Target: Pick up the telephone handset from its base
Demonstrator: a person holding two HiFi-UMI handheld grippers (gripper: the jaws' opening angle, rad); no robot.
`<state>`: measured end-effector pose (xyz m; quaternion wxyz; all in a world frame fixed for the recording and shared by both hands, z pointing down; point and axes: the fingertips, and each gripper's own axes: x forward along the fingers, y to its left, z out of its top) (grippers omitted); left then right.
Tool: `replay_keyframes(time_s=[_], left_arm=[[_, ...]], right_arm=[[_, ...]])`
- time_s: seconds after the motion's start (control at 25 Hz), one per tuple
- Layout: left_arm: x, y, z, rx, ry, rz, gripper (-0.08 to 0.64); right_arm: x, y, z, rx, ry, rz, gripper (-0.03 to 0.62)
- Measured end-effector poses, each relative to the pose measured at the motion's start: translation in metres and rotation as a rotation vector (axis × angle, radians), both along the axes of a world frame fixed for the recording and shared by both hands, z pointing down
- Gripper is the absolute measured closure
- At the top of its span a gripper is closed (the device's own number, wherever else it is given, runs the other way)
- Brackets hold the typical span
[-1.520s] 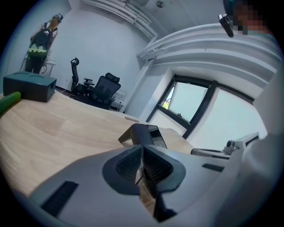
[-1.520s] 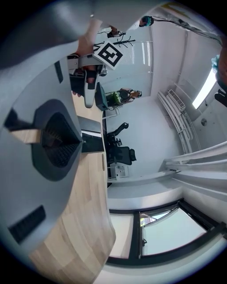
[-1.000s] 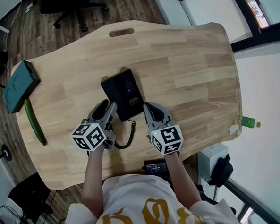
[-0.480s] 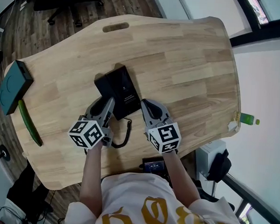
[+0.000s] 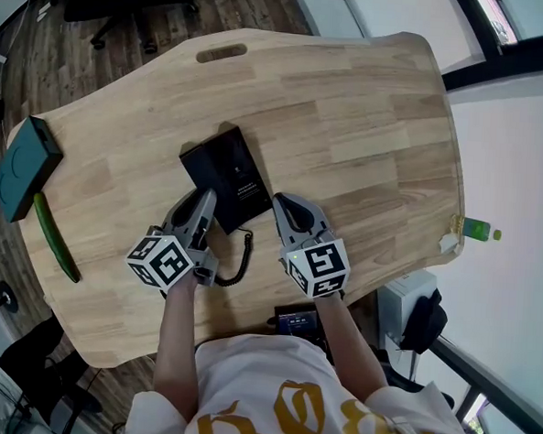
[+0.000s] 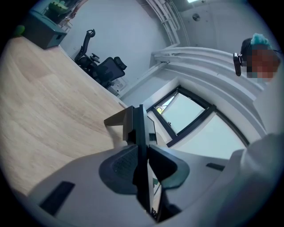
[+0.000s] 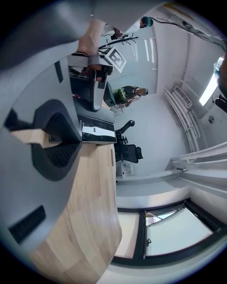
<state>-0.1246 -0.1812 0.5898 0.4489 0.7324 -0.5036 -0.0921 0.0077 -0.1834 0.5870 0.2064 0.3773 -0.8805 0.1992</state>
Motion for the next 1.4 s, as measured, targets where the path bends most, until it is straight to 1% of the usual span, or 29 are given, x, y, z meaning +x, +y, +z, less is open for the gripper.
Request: replay_keyframes(time_s=[0.12,0.28,0.52,0.72,0.96,1.2,1.4], left_arm=[[0.000,0.000,-0.001,-0.002,0.022,0.005,0.479],[0.001,0.001,-0.004,0.022,0.050,0.033,0.483],[0.001,0.005,-0.005,0.023,0.111,0.035,0.486],[0.003,0.006,-0.012,0.042,0.123,0.061,0.486],[0.003,0.006,-0.024,0.068,0.162,0.072,0.488],[0.007,0.010,-0.040,0.102,0.192,0.098,0.488],[0.010,0.018,-0.056,0.124,0.208,0.116,0.488]], right_arm=[[0.000,0.001,0.001,-0.003,0.000,0.001,0.586],[-0.001,0.002,-0.003,0.022,0.016,-0.014,0.588],[-0.003,0.007,-0.008,0.034,0.019,-0.029,0.586],[-0.005,0.011,-0.013,0.053,0.035,-0.052,0.588],[-0.007,0.013,-0.021,0.066,0.021,-0.059,0.588],[-0.009,0.019,-0.032,0.091,0.033,-0.082,0.587],[-0.010,0.027,-0.046,0.109,0.021,-0.072,0.588]])
